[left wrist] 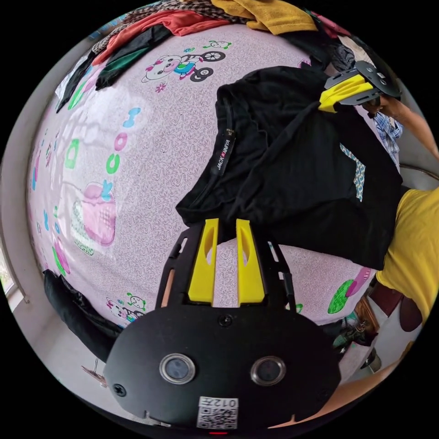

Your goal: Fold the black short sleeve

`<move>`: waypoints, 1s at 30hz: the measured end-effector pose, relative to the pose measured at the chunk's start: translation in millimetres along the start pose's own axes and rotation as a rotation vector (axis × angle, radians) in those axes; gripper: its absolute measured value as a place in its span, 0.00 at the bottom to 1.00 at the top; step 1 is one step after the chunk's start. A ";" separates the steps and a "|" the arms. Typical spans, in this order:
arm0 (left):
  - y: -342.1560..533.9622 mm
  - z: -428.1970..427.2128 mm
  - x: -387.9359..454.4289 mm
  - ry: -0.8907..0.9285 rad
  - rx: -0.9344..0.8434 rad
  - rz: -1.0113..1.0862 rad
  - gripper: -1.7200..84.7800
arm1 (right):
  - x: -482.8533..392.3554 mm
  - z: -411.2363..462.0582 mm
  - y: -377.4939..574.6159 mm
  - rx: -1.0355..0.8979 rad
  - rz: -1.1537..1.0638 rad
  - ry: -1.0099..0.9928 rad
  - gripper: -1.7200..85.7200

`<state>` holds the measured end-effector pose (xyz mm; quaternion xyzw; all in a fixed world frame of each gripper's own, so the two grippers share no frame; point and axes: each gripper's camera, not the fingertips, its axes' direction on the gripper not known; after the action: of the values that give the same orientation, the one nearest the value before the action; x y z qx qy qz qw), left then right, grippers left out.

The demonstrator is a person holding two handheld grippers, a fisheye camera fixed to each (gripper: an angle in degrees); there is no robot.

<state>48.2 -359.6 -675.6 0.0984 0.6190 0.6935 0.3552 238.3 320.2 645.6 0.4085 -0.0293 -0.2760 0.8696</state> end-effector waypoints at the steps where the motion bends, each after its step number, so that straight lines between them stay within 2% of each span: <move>1: -1.5 -1.1 -0.3 0.000 -0.005 0.006 0.03 | 1.3 -1.1 -0.2 0.001 0.002 -0.004 0.02; 4: -9.3 -7.7 -0.3 0.034 -0.038 0.066 0.02 | 5.6 -6.2 -0.2 0.016 0.020 -0.020 0.02; 11: -28.0 -41.0 -17.3 0.040 0.062 0.051 0.02 | 15.7 -21.4 7.7 0.058 0.083 -0.054 0.02; 14: -40.4 -24.7 -14.1 0.017 -0.027 0.050 0.02 | 22.3 -13.2 10.0 0.034 0.123 -0.038 0.02; 17: -41.9 -5.6 -15.7 -0.034 -0.094 -0.044 0.02 | 28.1 -6.8 8.5 0.034 0.173 -0.015 0.02; 20: -26.7 -9.4 -19.9 -0.007 -0.008 -0.136 0.02 | 27.1 -11.8 8.3 0.060 0.185 -0.015 0.02; 25: 20.9 -31.6 -27.8 -0.105 0.142 -0.401 0.02 | 23.9 -3.6 14.1 -0.016 0.217 0.007 0.02; 27: 46.1 -35.6 -17.9 -0.041 0.205 -0.470 0.02 | 27.7 -1.7 17.0 -0.007 0.261 0.029 0.02; 30: 63.7 -17.2 7.1 0.066 0.195 -0.467 0.02 | 32.4 -8.9 22.4 0.057 0.333 0.104 0.02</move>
<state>9.5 -367.6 -622.3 -0.0361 0.7003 0.5323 0.4744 278.3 321.6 650.3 0.4363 -0.0593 -0.1055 0.8916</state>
